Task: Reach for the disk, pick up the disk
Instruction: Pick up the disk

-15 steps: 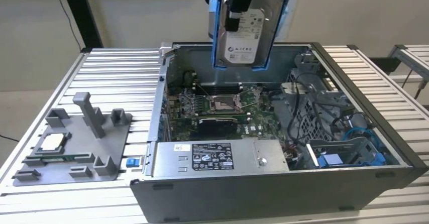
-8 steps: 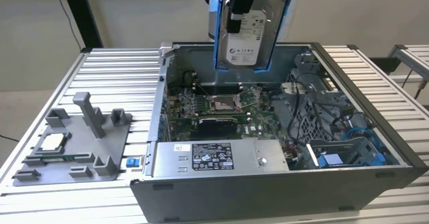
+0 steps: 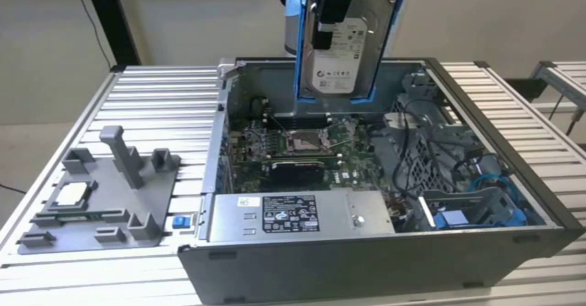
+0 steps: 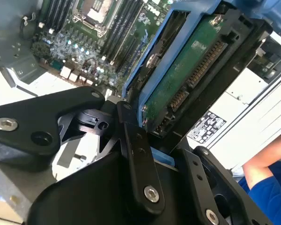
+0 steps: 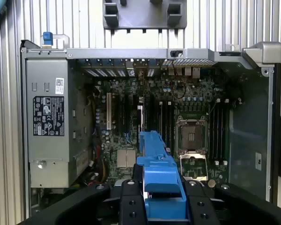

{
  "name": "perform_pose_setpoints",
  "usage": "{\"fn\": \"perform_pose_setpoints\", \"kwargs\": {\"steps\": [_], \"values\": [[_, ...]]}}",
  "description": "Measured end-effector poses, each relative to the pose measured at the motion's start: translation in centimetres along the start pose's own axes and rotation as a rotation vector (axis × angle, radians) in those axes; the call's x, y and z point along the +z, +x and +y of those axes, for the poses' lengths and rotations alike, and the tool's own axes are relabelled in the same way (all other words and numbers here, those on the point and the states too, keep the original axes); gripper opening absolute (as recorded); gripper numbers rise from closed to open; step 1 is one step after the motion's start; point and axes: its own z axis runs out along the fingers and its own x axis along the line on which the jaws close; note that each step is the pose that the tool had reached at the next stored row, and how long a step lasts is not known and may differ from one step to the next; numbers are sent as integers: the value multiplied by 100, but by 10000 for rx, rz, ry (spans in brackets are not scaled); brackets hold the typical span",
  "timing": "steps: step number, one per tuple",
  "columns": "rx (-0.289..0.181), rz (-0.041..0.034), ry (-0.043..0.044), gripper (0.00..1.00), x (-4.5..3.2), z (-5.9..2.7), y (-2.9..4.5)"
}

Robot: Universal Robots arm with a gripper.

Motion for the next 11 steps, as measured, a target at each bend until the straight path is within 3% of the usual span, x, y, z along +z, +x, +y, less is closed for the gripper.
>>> {"fn": "perform_pose_setpoints", "kwargs": {"steps": [7, 11], "values": [[4, 3, -1, 0, -1, -1, 1], [4, 1, -1, 0, -1, -3, 44]]}}
